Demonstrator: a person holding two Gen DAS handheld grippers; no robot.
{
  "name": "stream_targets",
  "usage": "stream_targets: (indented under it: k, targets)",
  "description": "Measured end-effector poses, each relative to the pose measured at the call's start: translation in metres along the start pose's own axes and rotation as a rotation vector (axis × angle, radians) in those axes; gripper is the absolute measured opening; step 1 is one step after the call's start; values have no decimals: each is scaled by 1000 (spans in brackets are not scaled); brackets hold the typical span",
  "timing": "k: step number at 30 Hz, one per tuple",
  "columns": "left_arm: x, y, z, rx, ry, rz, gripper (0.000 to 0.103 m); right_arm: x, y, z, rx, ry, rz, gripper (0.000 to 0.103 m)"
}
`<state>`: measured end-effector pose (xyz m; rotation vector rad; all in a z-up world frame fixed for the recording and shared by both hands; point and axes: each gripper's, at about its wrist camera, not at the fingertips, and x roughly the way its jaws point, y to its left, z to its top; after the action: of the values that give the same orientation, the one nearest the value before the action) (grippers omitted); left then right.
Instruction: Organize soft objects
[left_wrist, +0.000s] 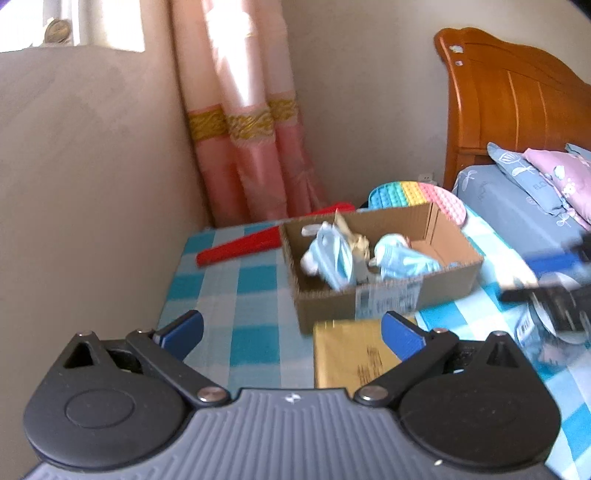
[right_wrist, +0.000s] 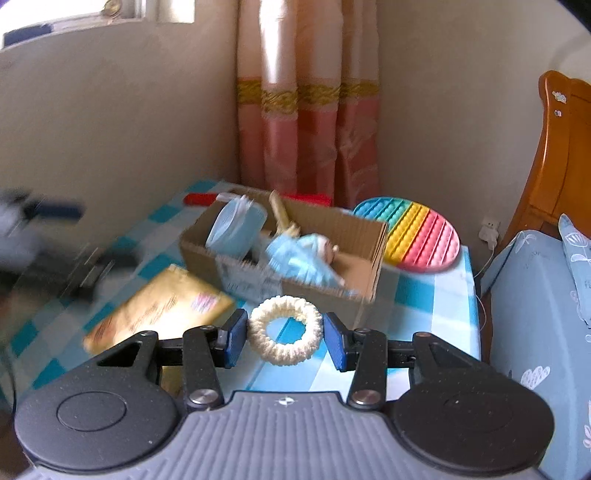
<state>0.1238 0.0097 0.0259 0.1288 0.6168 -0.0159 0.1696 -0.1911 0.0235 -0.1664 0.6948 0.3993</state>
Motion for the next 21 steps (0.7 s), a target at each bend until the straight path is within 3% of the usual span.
stream_targets:
  k: [13,16,18,21]
  targets:
    - [-24,0,-29,-37,10,3,102,81,-42,69,170,57,-61,52]
    - [-26,-1,-31,-28,11,15,102,95,-50,74,201,80,-70,69]
    - [-27,-2,-31,-22,15,17,102,94,-53,74,218,61,-65,94]
    - [-26,-3,-32,-25,19,20,102,82,-51,72,220,34,-56,102]
